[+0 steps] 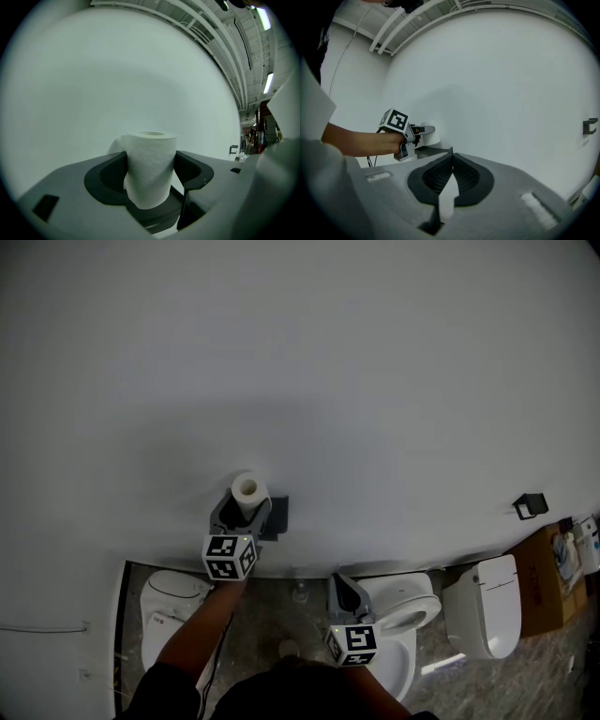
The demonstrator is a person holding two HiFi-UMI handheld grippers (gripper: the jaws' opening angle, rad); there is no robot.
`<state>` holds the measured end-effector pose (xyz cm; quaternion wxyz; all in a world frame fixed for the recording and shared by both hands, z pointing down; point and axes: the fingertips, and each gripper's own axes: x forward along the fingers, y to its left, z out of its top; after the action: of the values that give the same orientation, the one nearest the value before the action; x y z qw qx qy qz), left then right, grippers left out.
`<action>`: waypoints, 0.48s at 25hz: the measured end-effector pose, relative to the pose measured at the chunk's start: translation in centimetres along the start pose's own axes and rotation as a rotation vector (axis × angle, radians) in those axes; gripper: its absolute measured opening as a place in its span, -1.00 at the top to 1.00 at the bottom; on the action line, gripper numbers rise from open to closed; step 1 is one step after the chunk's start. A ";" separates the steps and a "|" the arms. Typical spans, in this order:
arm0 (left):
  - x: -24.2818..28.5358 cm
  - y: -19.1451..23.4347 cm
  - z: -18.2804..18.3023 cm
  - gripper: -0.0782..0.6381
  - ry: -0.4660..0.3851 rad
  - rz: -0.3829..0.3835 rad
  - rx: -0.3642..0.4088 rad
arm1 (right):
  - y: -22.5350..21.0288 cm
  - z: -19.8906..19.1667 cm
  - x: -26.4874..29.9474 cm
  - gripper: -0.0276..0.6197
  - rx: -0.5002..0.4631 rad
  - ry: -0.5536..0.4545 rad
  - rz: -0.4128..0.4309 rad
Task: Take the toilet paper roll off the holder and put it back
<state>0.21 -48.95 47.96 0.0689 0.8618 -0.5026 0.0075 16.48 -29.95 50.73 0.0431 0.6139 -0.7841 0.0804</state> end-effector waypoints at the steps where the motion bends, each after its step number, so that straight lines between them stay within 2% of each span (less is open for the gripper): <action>1: 0.6 -0.1 -0.6 -0.11 0.009 -0.002 0.014 | -0.2 -0.2 0.2 0.92 -0.001 0.006 0.000; 6: 2.2 -0.4 -2.8 -0.11 0.052 0.003 0.048 | -0.7 -0.4 1.0 0.92 -0.004 0.012 0.007; 12: 2.6 -1.0 -3.7 -0.11 0.078 0.016 0.164 | -1.2 -1.0 2.1 0.92 -0.006 0.030 0.006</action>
<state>2.62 -50.23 51.77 0.0175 0.8596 -0.5039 0.0828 17.07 -32.08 52.15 0.0566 0.6100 -0.7856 0.0873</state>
